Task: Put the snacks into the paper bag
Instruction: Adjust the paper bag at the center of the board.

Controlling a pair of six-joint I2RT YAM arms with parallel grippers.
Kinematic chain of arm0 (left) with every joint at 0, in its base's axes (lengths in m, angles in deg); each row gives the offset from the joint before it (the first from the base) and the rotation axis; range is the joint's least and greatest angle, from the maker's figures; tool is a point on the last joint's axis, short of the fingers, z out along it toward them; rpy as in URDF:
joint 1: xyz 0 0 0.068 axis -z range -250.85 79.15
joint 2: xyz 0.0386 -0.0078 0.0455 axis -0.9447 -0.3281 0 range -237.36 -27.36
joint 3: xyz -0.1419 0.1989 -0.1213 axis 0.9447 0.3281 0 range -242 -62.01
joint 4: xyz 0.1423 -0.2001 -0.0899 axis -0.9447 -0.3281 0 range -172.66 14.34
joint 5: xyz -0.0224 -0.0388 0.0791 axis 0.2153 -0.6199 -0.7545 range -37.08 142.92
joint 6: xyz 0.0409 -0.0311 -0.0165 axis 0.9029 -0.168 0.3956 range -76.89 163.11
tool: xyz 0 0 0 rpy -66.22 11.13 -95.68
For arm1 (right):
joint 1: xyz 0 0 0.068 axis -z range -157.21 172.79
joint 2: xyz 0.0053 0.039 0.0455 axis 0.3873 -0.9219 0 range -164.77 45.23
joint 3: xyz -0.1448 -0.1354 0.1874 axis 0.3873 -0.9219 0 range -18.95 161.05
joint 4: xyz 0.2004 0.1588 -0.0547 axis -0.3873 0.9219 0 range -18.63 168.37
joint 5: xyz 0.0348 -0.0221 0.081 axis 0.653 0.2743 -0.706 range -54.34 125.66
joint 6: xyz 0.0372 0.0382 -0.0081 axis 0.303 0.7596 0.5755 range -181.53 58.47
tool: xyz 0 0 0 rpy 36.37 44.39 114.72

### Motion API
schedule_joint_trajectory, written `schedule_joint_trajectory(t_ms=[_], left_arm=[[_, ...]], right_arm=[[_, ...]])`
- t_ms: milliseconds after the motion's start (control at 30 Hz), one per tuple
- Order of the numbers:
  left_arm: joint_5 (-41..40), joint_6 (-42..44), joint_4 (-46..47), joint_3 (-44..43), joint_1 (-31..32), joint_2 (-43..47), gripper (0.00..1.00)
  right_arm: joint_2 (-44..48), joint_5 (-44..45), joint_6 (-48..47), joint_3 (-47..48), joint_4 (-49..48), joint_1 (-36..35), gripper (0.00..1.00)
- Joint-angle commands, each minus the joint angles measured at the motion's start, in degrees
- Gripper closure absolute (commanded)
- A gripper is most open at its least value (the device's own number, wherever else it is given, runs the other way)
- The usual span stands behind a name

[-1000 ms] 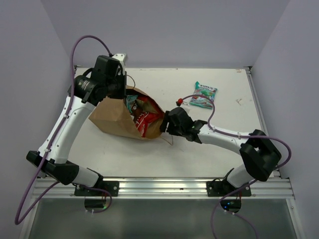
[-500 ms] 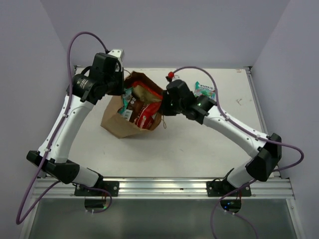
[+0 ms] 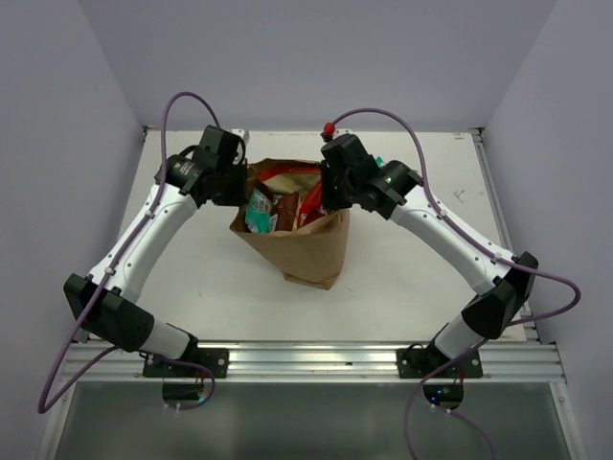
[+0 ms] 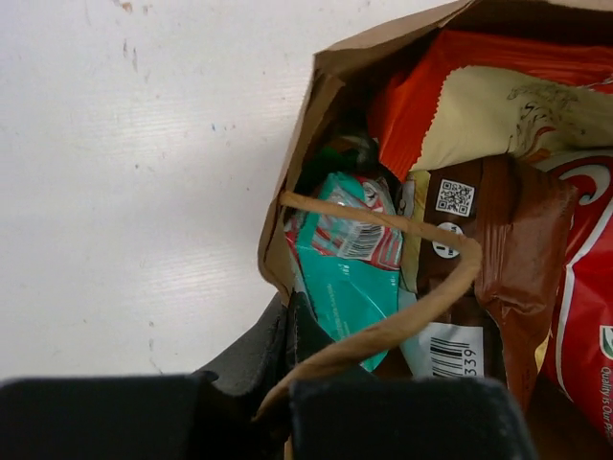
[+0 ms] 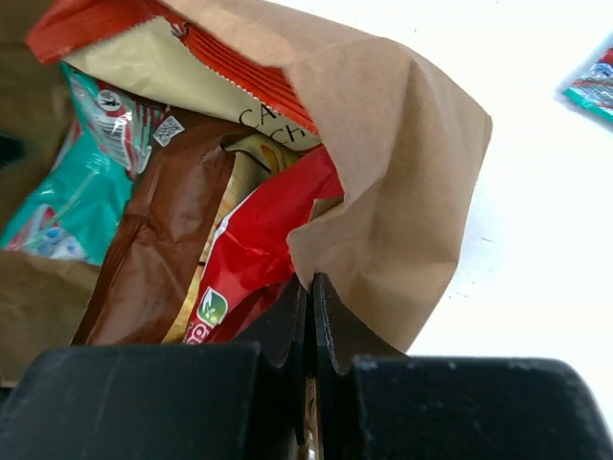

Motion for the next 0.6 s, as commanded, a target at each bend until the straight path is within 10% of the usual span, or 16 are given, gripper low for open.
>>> schedule_joint_trajectory(t_ms=[0, 133, 333, 433, 567], left_arm=[[1.5, -1.2, 0.8, -7.9, -0.7, 0.6, 1.00], [6.8, -2.7, -2.5, -22.4, 0.7, -0.3, 1.00], [13.5, -3.7, -2.9, -24.7, 2.8, -3.5, 1.00], [2.1, -1.7, -2.3, -22.1, 4.5, -2.5, 1.00], [11.7, -2.3, -4.3, -22.2, 0.5, -3.5, 1.00]], right_arm=[[0.2, -0.1, -2.5, -0.4, 6.3, 0.3, 1.00], [4.3, 0.3, -2.9, 5.1, 7.6, 0.3, 1.00], [2.5, 0.0, -2.2, 6.5, 11.8, 2.4, 1.00], [6.8, -1.1, -1.9, -0.2, 2.7, 2.6, 1.00], [0.9, -1.8, -2.1, 6.4, 12.1, 2.5, 1.00]])
